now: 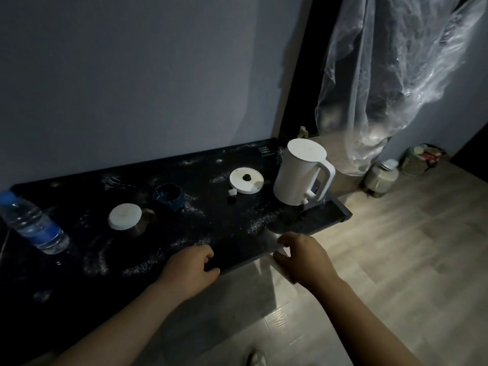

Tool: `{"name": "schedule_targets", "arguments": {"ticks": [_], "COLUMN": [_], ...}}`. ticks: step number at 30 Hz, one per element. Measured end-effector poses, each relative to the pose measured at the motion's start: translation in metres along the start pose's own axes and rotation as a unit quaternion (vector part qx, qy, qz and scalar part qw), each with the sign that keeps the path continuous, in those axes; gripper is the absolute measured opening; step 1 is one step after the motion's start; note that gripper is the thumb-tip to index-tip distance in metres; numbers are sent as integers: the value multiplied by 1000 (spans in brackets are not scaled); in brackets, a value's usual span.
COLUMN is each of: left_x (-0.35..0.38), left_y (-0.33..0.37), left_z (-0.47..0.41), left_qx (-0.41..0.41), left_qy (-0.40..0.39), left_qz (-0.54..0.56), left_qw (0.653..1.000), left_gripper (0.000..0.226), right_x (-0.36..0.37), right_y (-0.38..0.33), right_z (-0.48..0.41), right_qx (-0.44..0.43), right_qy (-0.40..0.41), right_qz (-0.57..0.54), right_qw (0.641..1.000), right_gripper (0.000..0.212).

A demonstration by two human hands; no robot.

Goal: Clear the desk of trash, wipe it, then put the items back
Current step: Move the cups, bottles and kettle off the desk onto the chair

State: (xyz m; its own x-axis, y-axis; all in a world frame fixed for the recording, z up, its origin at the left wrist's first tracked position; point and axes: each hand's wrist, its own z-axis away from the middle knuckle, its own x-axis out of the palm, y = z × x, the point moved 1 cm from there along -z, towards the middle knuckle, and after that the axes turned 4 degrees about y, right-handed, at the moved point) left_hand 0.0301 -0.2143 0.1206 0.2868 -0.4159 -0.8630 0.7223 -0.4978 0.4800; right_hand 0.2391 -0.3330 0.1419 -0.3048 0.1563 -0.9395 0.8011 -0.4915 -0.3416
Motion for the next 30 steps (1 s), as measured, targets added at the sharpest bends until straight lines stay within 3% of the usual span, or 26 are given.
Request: {"name": "schedule_targets", "arguments": {"ticks": [12,15,24,30], "left_x": [8,15,35,42], "left_y": [52,68,99,92], "left_z": [-134,-166,-241,-297], "left_qx": [-60,-79,-102,-100], "left_qy": [11,17,-1,-1], "left_qz": [21,15,10,9], "left_qw": [998,997,995,995], "left_gripper": [41,40,46,57], "right_x": [-42,-55,-73,-66], "right_y": [80,104,146,157], "right_z": [-130,-163,-240,-280], "right_qx": [-4,8,-14,16], "right_qy": [28,53,161,152], "right_qz": [-25,-39,-69,-76], "right_qw": [999,998,984,985], "right_gripper": [24,37,43,73]}}
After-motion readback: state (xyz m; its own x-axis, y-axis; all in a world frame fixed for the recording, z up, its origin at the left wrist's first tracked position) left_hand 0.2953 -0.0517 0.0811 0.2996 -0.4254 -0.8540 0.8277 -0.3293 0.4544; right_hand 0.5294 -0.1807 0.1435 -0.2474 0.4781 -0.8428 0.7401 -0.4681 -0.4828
